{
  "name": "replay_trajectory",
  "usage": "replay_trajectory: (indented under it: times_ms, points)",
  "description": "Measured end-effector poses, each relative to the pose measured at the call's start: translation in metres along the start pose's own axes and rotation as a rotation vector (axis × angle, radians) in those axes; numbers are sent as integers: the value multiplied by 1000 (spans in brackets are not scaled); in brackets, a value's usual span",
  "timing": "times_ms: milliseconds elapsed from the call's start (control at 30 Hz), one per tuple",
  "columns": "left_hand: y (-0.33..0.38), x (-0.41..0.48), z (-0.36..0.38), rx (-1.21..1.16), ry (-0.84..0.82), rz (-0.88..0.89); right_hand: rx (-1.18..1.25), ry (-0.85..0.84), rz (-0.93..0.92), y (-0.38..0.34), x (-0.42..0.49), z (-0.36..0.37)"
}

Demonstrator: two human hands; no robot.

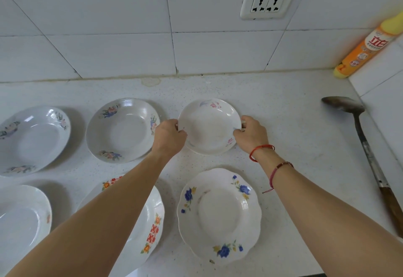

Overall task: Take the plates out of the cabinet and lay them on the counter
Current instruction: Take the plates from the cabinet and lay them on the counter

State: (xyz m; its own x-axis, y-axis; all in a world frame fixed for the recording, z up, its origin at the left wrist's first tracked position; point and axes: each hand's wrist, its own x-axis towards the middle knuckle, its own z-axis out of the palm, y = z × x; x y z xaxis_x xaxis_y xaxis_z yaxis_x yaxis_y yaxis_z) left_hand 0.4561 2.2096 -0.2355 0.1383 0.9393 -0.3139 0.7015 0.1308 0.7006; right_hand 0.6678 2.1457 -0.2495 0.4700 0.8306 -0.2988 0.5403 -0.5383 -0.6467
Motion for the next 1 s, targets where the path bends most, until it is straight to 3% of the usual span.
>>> replay_trajectory:
  times_ms: [700,1000]
  points:
    - [-37,-130,-79,701,134,428,-558,53,-344,-27,-145,-3]
    - [-43,-160,-84,738,154,432,-644,20,-383,-24,-177,-3]
